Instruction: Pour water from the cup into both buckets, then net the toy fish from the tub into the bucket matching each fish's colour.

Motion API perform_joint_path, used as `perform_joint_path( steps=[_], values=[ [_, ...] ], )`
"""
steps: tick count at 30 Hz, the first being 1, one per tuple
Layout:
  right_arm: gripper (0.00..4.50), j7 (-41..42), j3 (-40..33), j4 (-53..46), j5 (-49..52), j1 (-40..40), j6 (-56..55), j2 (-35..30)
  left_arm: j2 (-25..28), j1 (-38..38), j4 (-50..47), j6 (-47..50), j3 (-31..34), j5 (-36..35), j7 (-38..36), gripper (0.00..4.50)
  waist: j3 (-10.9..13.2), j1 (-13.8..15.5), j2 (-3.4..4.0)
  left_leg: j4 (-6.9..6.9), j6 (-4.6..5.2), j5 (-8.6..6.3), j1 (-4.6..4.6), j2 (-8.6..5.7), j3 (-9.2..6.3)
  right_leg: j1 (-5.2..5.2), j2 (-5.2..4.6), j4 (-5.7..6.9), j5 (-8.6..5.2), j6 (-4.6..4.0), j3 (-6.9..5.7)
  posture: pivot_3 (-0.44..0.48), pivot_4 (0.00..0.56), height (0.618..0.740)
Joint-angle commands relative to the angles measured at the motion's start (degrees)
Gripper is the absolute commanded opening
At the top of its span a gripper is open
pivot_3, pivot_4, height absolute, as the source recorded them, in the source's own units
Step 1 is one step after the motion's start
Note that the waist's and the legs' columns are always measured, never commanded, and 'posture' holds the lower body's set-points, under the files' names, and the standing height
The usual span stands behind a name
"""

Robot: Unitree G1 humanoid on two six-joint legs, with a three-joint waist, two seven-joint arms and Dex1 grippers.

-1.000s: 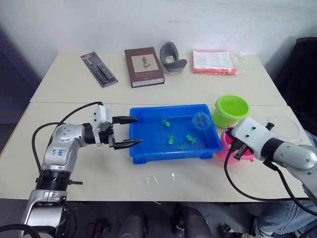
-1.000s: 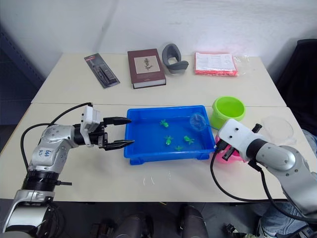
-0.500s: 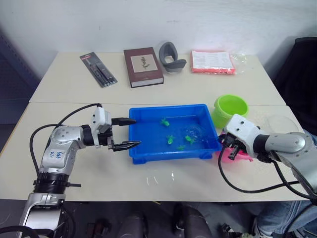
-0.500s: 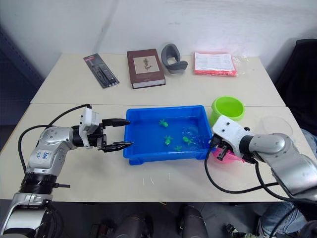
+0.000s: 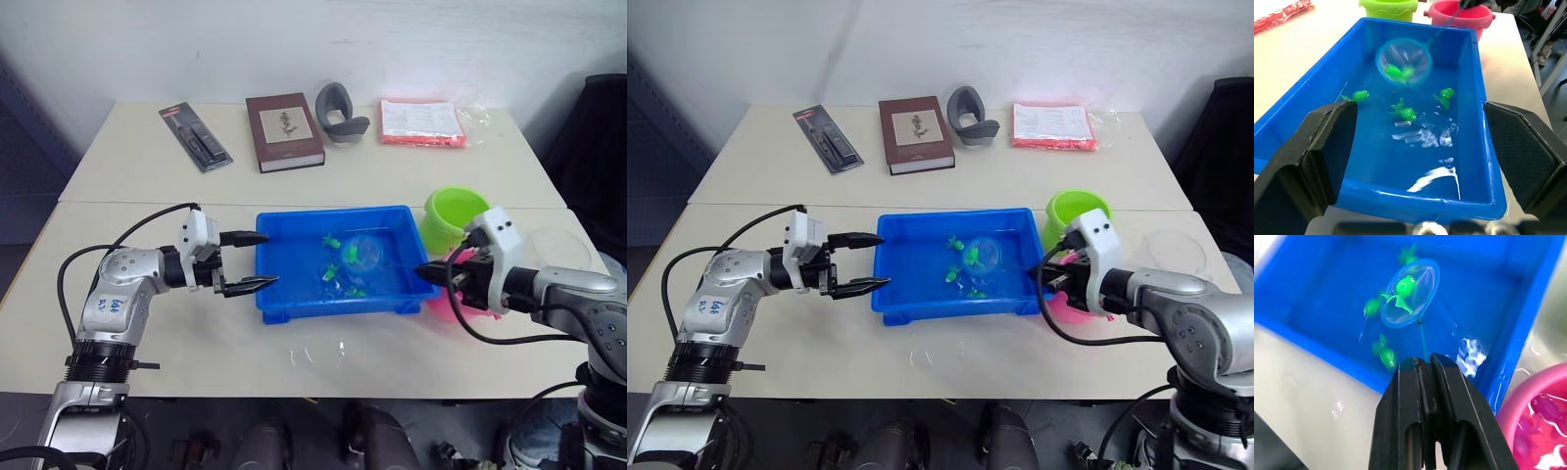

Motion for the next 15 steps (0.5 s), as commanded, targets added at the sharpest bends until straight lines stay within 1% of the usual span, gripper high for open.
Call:
perform_joint_path(
  steps=[1, 7, 10, 12, 15],
  values=[
    [0.0, -0.93, -8.11, -3.14, 3.74, -1.56, 2.98, 2.68, 0.49, -0.34, -2.02, -0.44, 1.08, -0.7, -0.16, 4.44, 0.0, -0.03, 0.01, -0.01, 0.0, 0.0, 0.0, 0.0, 0.0, -0.01, 0.0, 0.0, 0.0, 0.0, 0.0, 0.0, 0.15, 0.74],
    [0.0, -2.4, -18.86, -7.43, 9.59, 1.3, 3.06, 2.15, -0.1, -1.26, -1.85, -0.47, 0.59, -0.93, -0.66, 4.44, 0.01, 0.04, 0.01, -0.02, 0.0, 0.0, -0.02, -0.02, -0.01, -0.01, 0.0, -0.01, 0.0, 0.0, 0.0, 0.0, 0.15, 0.74],
    [0.0, -4.04, -24.85, -7.62, 11.34, 2.22, 3.06, 0.89, -1.25, -2.28, -1.34, -0.44, 0.25, -1.13, -0.47, 4.44, 0.01, 0.05, 0.01, -0.02, 0.0, 0.0, 0.0, -0.03, 0.02, 0.0, 0.0, 0.01, 0.0, 0.0, 0.03, 0.0, 0.15, 0.74],
    [0.0, -6.12, -27.53, -6.54, 8.69, 2.63, 3.05, -1.17, -2.23, -3.14, -0.42, -1.04, 0.25, -1.08, -0.35, 4.44, 0.01, 0.11, 0.02, -0.02, 0.0, 0.0, -0.01, -0.04, 0.02, -0.01, 0.0, 0.02, 0.0, 0.0, 0.04, 0.0, 0.15, 0.74],
    [0.0, -7.68, -27.61, -4.49, 5.91, 3.59, 0.88, -4.22, -3.78, -4.46, 0.74, -0.58, 0.31, -1.26, 0.28, 4.44, 0.01, -0.01, 0.02, -0.04, 0.0, 0.0, 0.03, -0.06, 0.05, -0.01, 0.0, 0.02, 0.0, 0.0, 0.09, 0.0, 0.15, 0.74]
  ],
)
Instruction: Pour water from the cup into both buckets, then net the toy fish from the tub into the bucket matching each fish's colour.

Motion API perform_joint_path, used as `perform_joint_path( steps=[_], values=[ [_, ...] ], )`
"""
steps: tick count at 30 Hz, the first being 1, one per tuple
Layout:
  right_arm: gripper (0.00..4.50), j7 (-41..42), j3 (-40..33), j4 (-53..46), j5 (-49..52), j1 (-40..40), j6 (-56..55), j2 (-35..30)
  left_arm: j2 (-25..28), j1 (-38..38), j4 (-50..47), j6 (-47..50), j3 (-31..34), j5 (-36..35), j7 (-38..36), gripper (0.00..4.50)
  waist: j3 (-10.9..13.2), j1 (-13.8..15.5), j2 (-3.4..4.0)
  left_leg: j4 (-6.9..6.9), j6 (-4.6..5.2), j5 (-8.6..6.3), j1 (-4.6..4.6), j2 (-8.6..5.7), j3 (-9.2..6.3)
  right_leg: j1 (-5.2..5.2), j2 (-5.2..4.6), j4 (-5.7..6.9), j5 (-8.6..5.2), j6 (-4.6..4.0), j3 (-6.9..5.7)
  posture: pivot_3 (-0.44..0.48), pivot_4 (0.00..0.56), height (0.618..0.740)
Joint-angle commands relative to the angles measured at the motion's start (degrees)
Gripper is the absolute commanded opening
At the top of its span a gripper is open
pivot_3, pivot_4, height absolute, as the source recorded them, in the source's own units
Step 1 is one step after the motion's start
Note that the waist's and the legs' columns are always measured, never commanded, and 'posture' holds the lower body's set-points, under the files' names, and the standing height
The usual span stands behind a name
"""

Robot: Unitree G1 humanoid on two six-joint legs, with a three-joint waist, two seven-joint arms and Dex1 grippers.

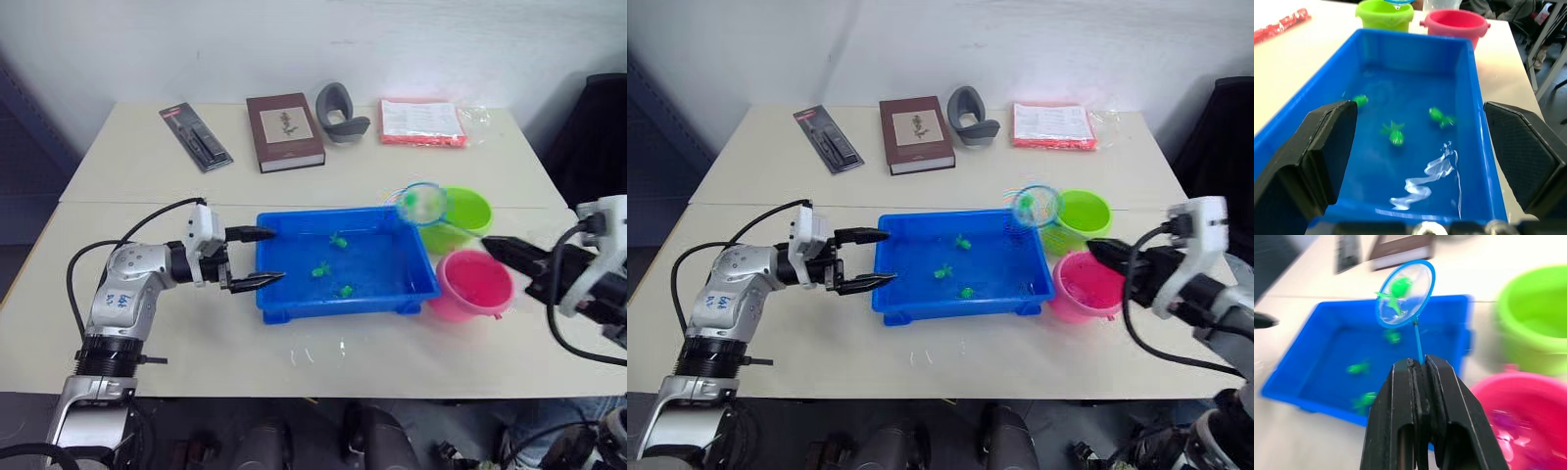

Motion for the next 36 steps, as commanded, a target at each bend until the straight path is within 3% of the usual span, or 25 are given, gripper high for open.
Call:
perform_joint_path(
  steps=[1, 12, 21, 25, 29, 36],
  values=[
    [0.0, -2.15, -1.28, 2.24, -3.03, 0.98, -3.08, -3.88, -1.81, -2.42, 0.55, 0.31, 0.5, -1.09, 1.04, 4.44, 0.0, -0.04, 0.0, -0.02, 0.0, 0.0, 0.02, 0.0, 0.01, 0.0, 0.0, 0.0, 0.0, 0.0, 0.01, 0.0, 0.15, 0.74],
    [0.0, -2.3, 13.69, 12.61, -15.0, 5.13, -22.87, -15.45, -6.2, -5.91, 2.1, 2.16, 0.44, -1.28, 3.47, 4.44, 0.0, -0.36, 0.0, -0.09, -0.02, 0.01, 0.1, 0.03, 0.14, -0.01, 0.07, -0.02, 0.0, 0.0, 0.03, 0.0, 0.15, 0.74],
    [0.0, -0.77, 27.55, 16.05, -34.05, 14.25, -56.65, -19.22, -8.59, -6.4, 2.67, 0.83, 0.3, -0.79, 5.56, 4.44, 0.0, 0.04, 0.0, -0.09, -0.03, 0.02, 0.11, 0.01, 0.19, 0.01, 0.09, -0.09, 0.04, 0.08, -0.01, 0.0, 0.15, 0.74],
    [0.0, -0.22, 34.08, 20.44, -49.42, 20.95, -78.03, -26.47, -8.76, -6.89, 3.71, -0.33, 0.38, -0.57, 5.38, 4.44, 0.0, 0.11, 0.0, -0.1, -0.04, 0.03, 0.11, -0.02, 0.2, 0.02, 0.09, -0.13, 0.05, 0.09, -0.06, 0.0, 0.15, 0.74],
    [0.0, -3.04, 36.54, 25.0, -58.39, 22.78, -91.86, -29.22, -8.77, -6.85, 4.48, -1.78, 0.15, -0.52, 4.55, 4.44, 0.01, -0.01, 0.0, -0.11, -0.05, 0.03, 0.15, 0.03, 0.25, 0.04, 0.12, -0.17, 0.06, 0.11, -0.06, 0.0, 0.15, 0.74],
    [0.0, -10.71, 36.96, 31.47, -70.73, 21.06, -104.36, -30.26, -8.55, -6.7, 5.31, -3.08, 0.25, -0.47, 4.1, 4.44, 0.01, -0.06, 0.0, -0.12, -0.12, 0.07, 0.16, 0.1, 0.24, 0.03, 0.17, -0.18, 0.06, 0.11, 0.03, 0.0, 0.15, 0.74]
  ],
)
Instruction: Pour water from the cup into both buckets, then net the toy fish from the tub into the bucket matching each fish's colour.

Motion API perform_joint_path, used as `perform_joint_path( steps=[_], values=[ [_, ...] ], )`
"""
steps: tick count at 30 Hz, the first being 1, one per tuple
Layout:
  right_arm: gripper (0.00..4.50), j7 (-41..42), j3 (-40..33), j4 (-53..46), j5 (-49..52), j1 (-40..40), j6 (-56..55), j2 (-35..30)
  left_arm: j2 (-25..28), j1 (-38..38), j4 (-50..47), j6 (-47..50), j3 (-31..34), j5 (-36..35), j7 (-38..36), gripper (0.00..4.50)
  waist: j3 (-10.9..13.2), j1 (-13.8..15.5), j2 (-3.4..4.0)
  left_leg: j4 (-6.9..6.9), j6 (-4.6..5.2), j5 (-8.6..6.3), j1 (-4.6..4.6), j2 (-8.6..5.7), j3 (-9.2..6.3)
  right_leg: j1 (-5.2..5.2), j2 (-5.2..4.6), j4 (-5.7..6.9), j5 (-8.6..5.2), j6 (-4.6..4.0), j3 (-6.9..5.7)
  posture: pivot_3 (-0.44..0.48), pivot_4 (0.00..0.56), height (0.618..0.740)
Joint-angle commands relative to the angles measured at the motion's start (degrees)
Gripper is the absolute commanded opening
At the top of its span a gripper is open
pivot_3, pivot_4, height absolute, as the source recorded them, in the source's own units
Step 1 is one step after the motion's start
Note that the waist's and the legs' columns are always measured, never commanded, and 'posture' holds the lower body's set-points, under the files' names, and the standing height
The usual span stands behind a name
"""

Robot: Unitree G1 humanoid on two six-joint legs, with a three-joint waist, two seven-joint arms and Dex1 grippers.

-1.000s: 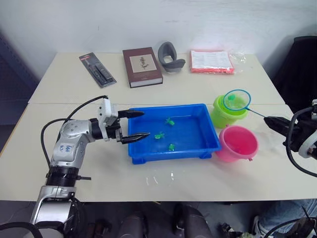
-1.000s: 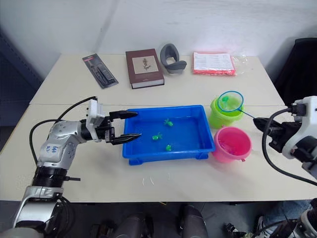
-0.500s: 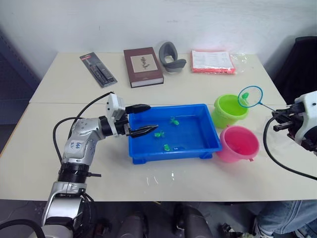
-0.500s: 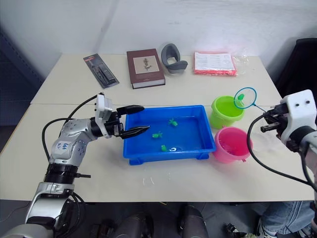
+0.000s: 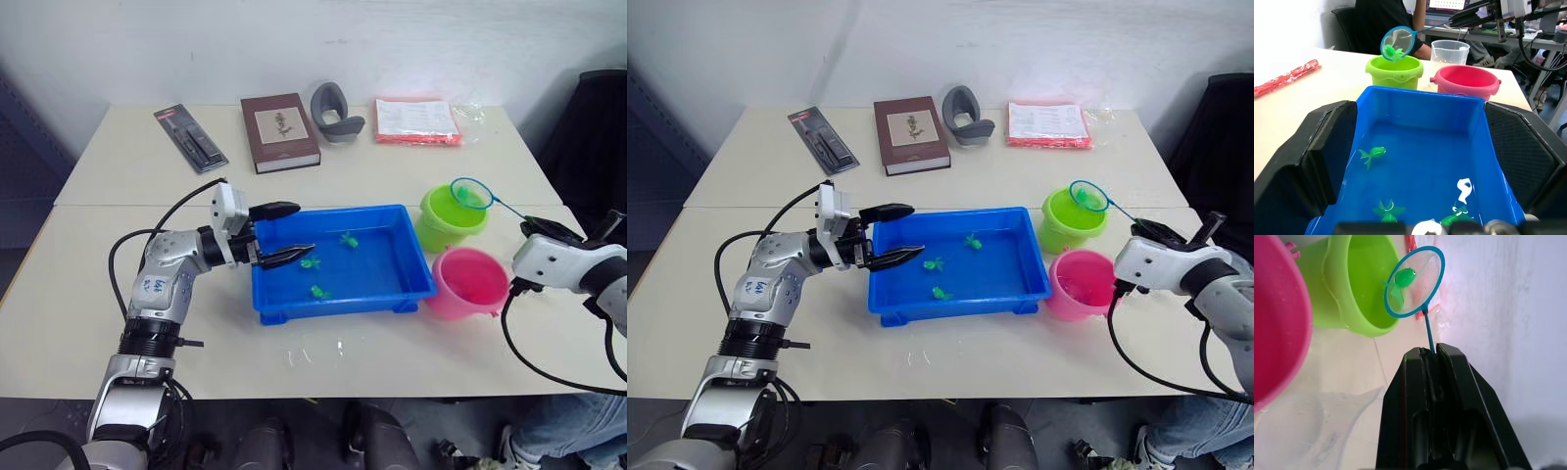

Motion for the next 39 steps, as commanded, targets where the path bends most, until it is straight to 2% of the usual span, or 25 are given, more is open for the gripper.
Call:
perform_joint_path(
  steps=[1, 11, 16, 18, 20, 23, 25, 28, 30, 34, 39],
  values=[
    [0.0, -3.08, -1.25, 2.25, -4.42, -1.11, -5.01, -1.13, 0.41, -0.5, 0.26, -1.35, 0.69, 0.04, -0.58, 4.44, 0.0, 0.0, 0.0, 0.0, 0.0, 0.0, 0.0, 0.0, -0.01, 0.0, 0.0, 0.0, 0.0, 0.0, 0.01, 0.0, 0.15, 0.74],
    [0.0, -5.95, -2.16, 5.84, -7.54, 0.81, -13.69, -0.43, 0.88, -0.45, 0.54, -2.01, 0.2, 0.37, -1.53, 4.44, 0.0, 0.02, 0.0, 0.01, 0.0, 0.01, -0.04, 0.02, -0.09, 0.03, 0.01, -0.05, 0.0, 0.0, 0.04, 0.0, 0.15, 0.74],
    [0.0, -5.98, -4.14, 6.63, -6.32, 0.34, -11.77, 0.68, 0.92, -0.12, -0.05, -1.66, 0.58, 0.11, -1.13, 4.44, 0.01, 0.1, 0.01, 0.01, -0.01, 0.01, -0.05, 0.03, -0.09, 0.03, 0.01, -0.04, 0.0, -0.01, 0.06, 0.0, 0.15, 0.74],
    [0.0, -0.96, -5.82, 3.1, 4.5, -0.55, -6.42, 4.39, 1.42, 0.13, -0.21, -1.69, 0.87, 0.19, -1.03, 4.44, 0.01, 0.05, 0.01, 0.02, -0.01, 0.01, -0.05, 0.06, -0.14, 0.08, 0.03, -0.07, 0.0, -0.01, 0.05, 0.0, 0.15, 0.74],
    [0.0, 6.98, -7.35, -3.35, 21.84, -2.46, 3.34, 7.58, 3.11, 0.81, -0.27, -1.68, 1.68, 0.16, -1.55, 4.44, 0.01, 0.05, 0.01, 0.0, -0.02, 0.02, -0.04, 0.05, -0.14, 0.07, 0.03, -0.08, 0.0, -0.01, 0.06, 0.0, 0.15, 0.74],
    [0.0, 15.61, -8.39, -13.68, 40.44, -3.31, 20.91, 7.71, 6.54, 2.3, 0.09, -2.01, 2.43, 0.13, -3.45, 4.44, 0.18, -0.48, 0.31, 0.03, -0.03, 0.02, -0.03, 0.08, -0.21, 0.1, 0.08, -0.05, 0.0, -0.02, 0.04, 0.0, 0.15, 0.74],
    [0.0, 17.88, -8.01, -19.19, 46.62, -3.39, 31.14, 5.67, 8.72, 3.21, 0.67, -2.4, 2.97, 0.05, -4.7, 4.44, 0.19, -0.46, 0.34, 0.03, -0.03, 0.02, -0.03, 0.14, -0.27, 0.09, 0.07, -0.04, -0.02, -0.07, 0.0, 0.0, 0.15, 0.74],
    [0.0, 16.11, -5.71, -24.72, 52.99, -6.3, 44.32, 4.01, 10.91, 3.92, 0.95, -2.46, 3.47, -0.11, -5.74, 4.44, 0.19, -0.32, 0.33, 0.04, 0.0, 0.01, -0.06, 0.14, -0.33, 0.09, -0.12, -0.04, -0.03, -0.11, -0.05, 0.0, 0.15, 0.74],
    [0.0, 14.84, -2.86, -26.4, 51.92, -8.72, 48.38, 3.4, 11.34, 4.17, 0.59, -2.17, 3.72, -0.26, -5.7, 4.44, 0.19, 0.07, 0.33, 0.08, 0.04, -0.02, -0.08, 0.07, -0.33, 0.09, -0.23, -0.04, -0.01, -0.14, -0.05, 0.0, 0.15, 0.74],
    [0.0, 11.61, 10.24, -23.99, 32.5, -12.3, 39.81, 0.96, 10.97, 5.27, -1.63, -1.23, 3.69, -0.6, -4.76, 4.44, 0.18, 0.29, 0.3, 0.09, 0.09, -0.04, -0.2, -0.05, -0.39, 0.04, -0.28, -0.08, 0.0, -0.13, -0.13, 0.0, 0.15, 0.74],
    [0.0, 8.5, 17.54, -21.49, 20.83, -16.73, 35.81, 3.52, 10.76, 6.16, -3.53, -0.34, 3.67, -0.73, -3.97, 4.44, 0.18, 0.04, 0.3, 0.08, 0.1, -0.05, -0.28, -0.08, -0.25, -0.05, -0.18, -0.11, 0.03, -0.07, -0.17, 0.0, 0.15, 0.74]
  ],
)
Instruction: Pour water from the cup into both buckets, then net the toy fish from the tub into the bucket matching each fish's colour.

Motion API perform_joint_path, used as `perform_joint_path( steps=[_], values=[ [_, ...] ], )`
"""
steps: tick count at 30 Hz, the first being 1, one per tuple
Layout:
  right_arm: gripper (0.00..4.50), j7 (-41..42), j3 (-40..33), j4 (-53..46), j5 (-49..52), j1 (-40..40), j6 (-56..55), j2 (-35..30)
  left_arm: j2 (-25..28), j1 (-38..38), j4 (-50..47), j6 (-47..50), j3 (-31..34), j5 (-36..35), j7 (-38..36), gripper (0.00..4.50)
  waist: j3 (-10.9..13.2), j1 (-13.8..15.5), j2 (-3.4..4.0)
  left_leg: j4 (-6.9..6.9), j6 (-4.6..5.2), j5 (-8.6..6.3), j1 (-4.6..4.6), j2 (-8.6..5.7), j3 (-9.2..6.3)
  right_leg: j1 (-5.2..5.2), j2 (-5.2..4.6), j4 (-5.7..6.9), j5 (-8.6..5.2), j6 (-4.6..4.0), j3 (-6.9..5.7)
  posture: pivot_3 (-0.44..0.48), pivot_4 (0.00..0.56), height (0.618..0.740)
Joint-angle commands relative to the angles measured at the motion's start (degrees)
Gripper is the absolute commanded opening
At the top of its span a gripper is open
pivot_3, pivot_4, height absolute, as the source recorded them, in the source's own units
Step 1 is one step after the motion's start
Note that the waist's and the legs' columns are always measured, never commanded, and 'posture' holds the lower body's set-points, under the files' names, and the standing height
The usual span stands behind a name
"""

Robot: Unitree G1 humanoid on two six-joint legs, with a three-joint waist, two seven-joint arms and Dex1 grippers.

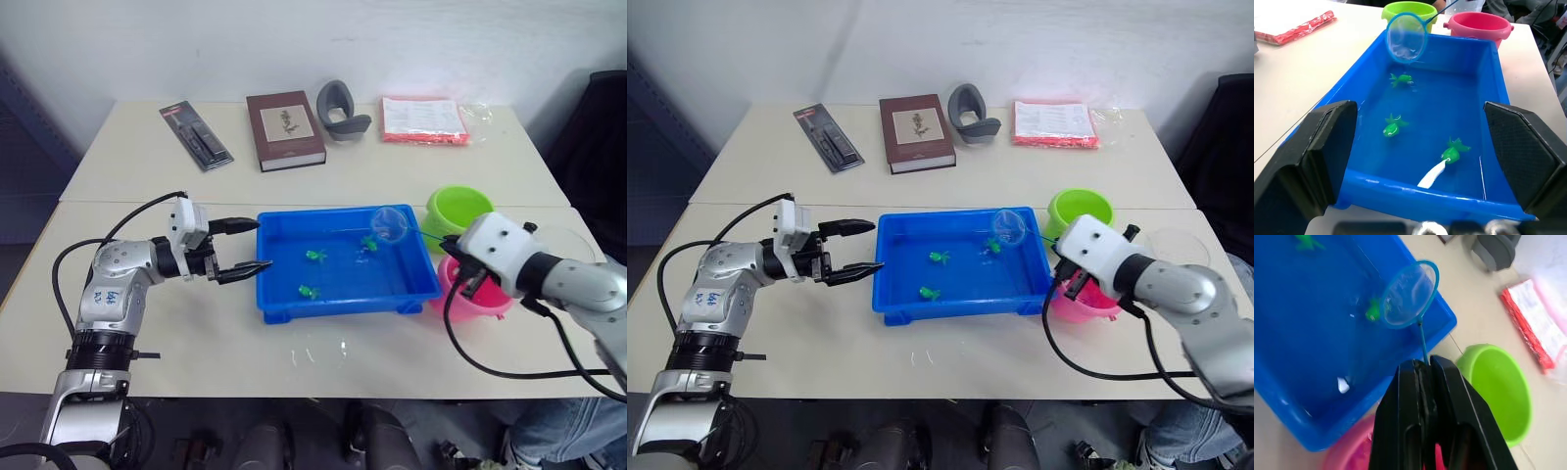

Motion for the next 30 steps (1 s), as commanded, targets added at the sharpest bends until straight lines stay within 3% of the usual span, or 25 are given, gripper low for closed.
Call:
perform_joint_path(
  steps=[1, 10, 17, 25, 30],
  values=[
    [0.0, -2.67, 3.84, 0.74, -9.51, -3.92, -3.53, 1.71, 0.23, 0.24, -2.81, 0.48, 1.02, -0.85, 0.59, 4.44, 0.0, -0.05, 0.0, 0.0, -0.01, 0.01, 0.01, 0.01, 0.0, 0.0, 0.02, 0.01, 0.0, 0.0, -0.01, 0.0, 0.15, 0.74],
    [0.0, 2.59, 9.89, 1.51, -15.64, -6.75, 2.6, 5.24, 0.52, 1.04, -4.54, 1.28, 1.16, -0.99, 1.33, 4.44, 0.0, 0.01, 0.0, 0.01, -0.05, 0.03, 0.01, 0.07, -0.01, 0.01, 0.1, 0.01, 0.0, 0.0, 0.0, 0.0, 0.15, 0.74],
    [0.0, 6.7, 8.37, 0.43, -17.07, -6.59, 4.86, 4.14, 0.89, 1.93, -5.64, 1.95, 1.54, -1.22, 1.56, 4.44, 0.0, -0.06, 0.0, 0.01, -0.05, 0.03, 0.0, 0.07, -0.03, 0.01, 0.11, 0.0, 0.0, 0.0, -0.01, 0.0, 0.15, 0.74],
    [0.0, 13.04, 3.54, -6.84, -3.97, -5.16, 24.24, 10.09, 0.59, 2.31, -6.24, 2.39, 1.53, -1.27, 2.07, 4.44, 0.0, -0.05, 0.0, 0.02, -0.05, 0.03, 0.01, 0.09, -0.06, 0.03, 0.11, 0.01, 0.0, 0.0, -0.01, 0.0, 0.15, 0.74],
    [0.0, 10.62, -1.8, -9.42, 4.07, -6.37, 36.49, 20.23, 0.45, 2.37, -6.3, 2.46, 1.46, -1.3, 2.22, 4.44, -0.01, -0.05, 0.0, 0.02, -0.05, 0.03, 0.01, 0.08, -0.09, 0.02, 0.11, 0.03, 0.0, -0.01, -0.02, 0.0, 0.15, 0.74]
  ],
)
